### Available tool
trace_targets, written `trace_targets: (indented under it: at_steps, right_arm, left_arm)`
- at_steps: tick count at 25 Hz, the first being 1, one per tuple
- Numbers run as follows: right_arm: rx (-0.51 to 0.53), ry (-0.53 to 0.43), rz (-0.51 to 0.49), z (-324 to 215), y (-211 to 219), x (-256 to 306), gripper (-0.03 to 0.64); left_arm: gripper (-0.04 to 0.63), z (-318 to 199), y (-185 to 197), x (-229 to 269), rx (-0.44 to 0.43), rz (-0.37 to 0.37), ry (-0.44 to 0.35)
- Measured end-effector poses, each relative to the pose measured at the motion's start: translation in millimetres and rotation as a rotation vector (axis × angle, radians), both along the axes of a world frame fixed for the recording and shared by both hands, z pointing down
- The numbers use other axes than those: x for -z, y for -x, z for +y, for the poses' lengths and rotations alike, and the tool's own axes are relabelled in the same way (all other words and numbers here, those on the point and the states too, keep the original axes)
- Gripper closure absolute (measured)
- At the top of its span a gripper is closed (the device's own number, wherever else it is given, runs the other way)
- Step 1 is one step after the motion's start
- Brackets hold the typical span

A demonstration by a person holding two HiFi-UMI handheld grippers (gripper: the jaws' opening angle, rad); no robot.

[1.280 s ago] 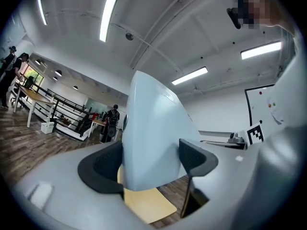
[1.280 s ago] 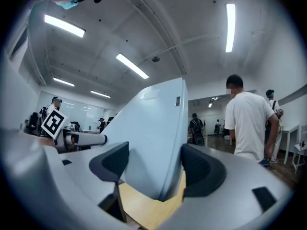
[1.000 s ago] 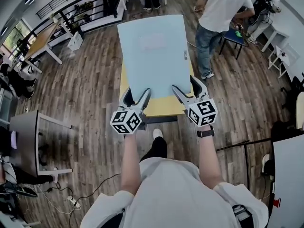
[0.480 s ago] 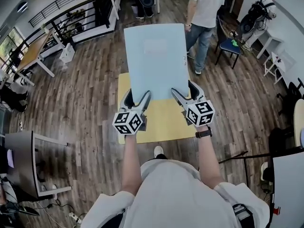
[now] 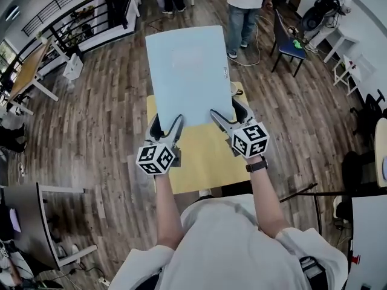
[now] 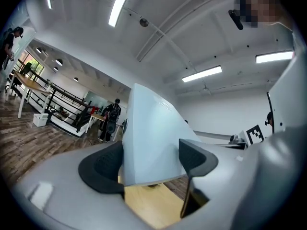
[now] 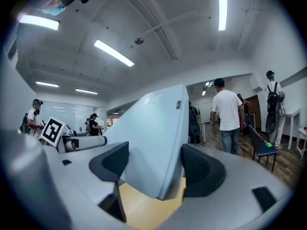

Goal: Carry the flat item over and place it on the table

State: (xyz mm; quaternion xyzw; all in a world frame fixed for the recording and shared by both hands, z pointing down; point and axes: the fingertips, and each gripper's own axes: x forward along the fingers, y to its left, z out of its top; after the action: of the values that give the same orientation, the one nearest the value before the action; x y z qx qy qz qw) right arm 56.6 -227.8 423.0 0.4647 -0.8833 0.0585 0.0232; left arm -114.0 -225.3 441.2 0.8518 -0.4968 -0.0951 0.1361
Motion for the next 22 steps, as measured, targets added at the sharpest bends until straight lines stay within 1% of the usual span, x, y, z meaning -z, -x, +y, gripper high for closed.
trace_targets:
  at_steps: [5,7,11,15,22]
  right_arm:
    - [-0.01,0.039,-0.014,-22,-19,-15,0.287]
    - [-0.006,0.058,-0.013,-31,-18,-27,0.288]
    - [0.024,0.078,-0.004,-55,-15,-50,0.287]
    - [0.055,0.128,0.007,-72,-13,-77,0.288]
    - [0.093,0.219,-0.003,-83,-5,-122,0.287]
  left_arm:
    - [0.224,-23,-19,-10,-0.011,-0.024,0.015]
    - [0.225,-30,-18,-23,-0.009,-0.017,0.037]
    - [0.229,-48,-15,-49,0.025,0.002,0.068]
    - [0.229,-59,-14,-78,0.054,0.011,0.128]
    - [0.229,-62,-6,-121,0.094,0.004,0.225]
